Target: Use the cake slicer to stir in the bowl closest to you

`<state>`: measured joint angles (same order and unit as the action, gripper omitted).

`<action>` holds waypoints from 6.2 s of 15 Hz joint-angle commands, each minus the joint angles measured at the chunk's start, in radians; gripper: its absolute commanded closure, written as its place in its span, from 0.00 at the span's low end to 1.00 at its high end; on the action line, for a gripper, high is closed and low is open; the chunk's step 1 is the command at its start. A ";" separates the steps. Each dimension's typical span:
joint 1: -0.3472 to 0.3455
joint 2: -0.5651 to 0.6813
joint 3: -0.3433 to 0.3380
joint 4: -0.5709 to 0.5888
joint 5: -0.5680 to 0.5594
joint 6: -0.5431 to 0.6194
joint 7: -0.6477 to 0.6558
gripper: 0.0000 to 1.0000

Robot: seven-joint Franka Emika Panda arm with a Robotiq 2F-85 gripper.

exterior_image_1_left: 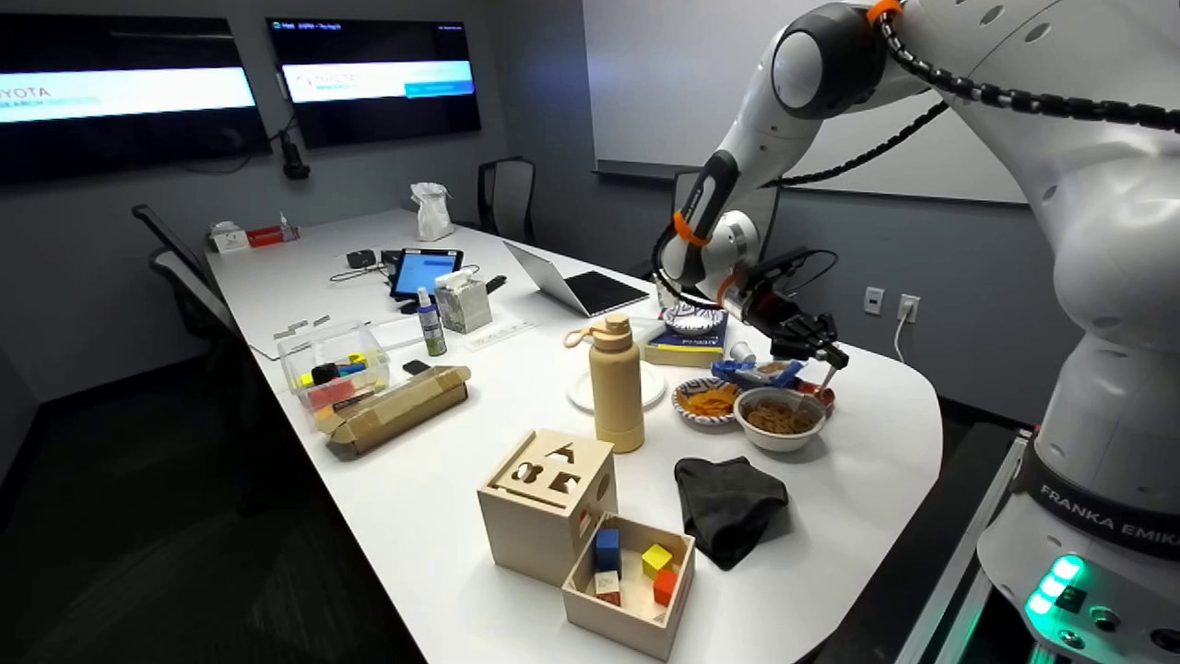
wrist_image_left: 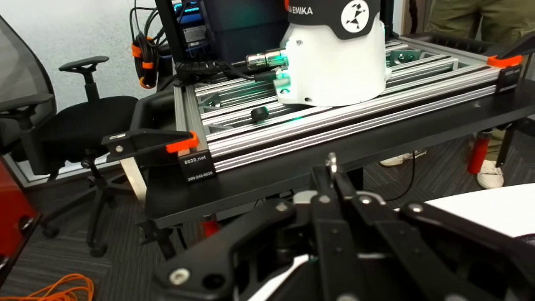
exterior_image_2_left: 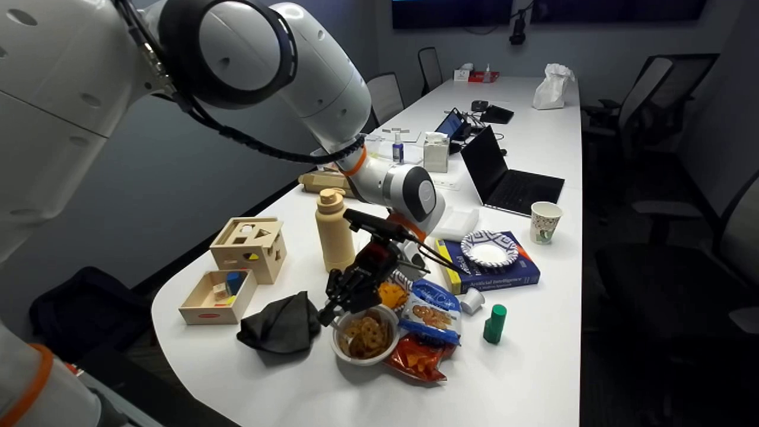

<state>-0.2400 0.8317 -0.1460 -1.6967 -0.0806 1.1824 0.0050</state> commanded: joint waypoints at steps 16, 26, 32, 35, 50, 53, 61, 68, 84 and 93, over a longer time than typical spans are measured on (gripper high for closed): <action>-0.139 -0.140 -0.016 -0.082 0.179 0.125 -0.224 0.99; -0.138 -0.109 -0.016 -0.095 0.170 0.121 -0.254 0.99; -0.116 -0.064 -0.039 -0.071 0.100 -0.027 -0.174 0.99; -0.114 -0.044 -0.036 -0.066 0.071 -0.086 -0.159 0.99; -0.160 -0.230 -0.020 -0.147 0.167 0.120 -0.299 0.99; -0.157 -0.247 -0.011 -0.147 0.237 0.192 -0.302 0.99; -0.129 -0.184 0.039 -0.121 0.383 0.327 -0.315 0.99; -0.130 -0.138 0.040 -0.152 0.433 0.454 -0.314 0.99; -0.177 -0.113 0.032 -0.173 0.433 0.542 -0.361 0.99; -0.171 -0.108 0.029 -0.168 0.419 0.541 -0.355 0.26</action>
<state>-0.4134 0.7316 -0.1132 -1.8466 0.3437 1.7052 -0.3407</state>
